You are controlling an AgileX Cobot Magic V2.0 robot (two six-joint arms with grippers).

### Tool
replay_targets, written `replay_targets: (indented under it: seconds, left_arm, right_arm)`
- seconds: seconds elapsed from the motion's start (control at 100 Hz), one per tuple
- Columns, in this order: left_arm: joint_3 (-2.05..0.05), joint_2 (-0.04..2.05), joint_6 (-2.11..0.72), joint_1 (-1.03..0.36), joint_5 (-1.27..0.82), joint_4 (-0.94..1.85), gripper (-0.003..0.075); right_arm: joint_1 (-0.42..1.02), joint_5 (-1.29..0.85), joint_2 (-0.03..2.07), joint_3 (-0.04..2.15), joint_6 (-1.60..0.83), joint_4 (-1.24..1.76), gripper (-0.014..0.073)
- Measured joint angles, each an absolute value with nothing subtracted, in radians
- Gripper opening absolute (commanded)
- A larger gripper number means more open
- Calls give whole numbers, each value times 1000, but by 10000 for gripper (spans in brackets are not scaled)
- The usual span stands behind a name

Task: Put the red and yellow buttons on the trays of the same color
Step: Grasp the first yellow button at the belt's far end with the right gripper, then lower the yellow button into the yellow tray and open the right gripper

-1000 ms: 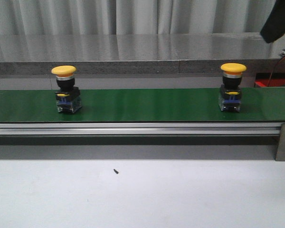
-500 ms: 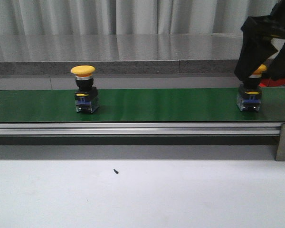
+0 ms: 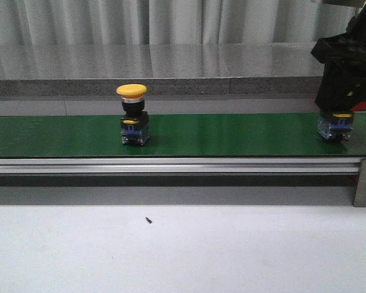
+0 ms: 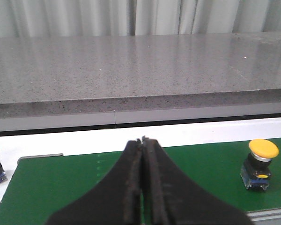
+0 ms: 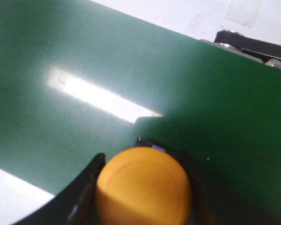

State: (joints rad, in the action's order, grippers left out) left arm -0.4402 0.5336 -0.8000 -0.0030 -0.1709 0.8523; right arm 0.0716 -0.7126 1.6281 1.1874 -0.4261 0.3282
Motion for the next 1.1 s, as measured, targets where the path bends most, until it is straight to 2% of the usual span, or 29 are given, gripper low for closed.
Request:
replay_targets:
  seconds: [0.26, 0.56, 0.71, 1.1]
  left_arm:
    - [-440, 534, -800, -3, -171, 852, -20]
    - [-440, 534, -800, -3, -171, 852, -20]
    - [-440, 534, -800, -3, -171, 852, -20]
    - [-440, 534, -800, -3, -171, 852, -20]
  right_arm:
    - [8, -810, 1497, 1182, -407, 292, 216]
    - [-260, -844, 1421, 1048, -425, 262, 216]
    - [-363, -761, 1421, 973, -429, 256, 216]
    - [-382, -616, 1563, 960, -431, 264, 216]
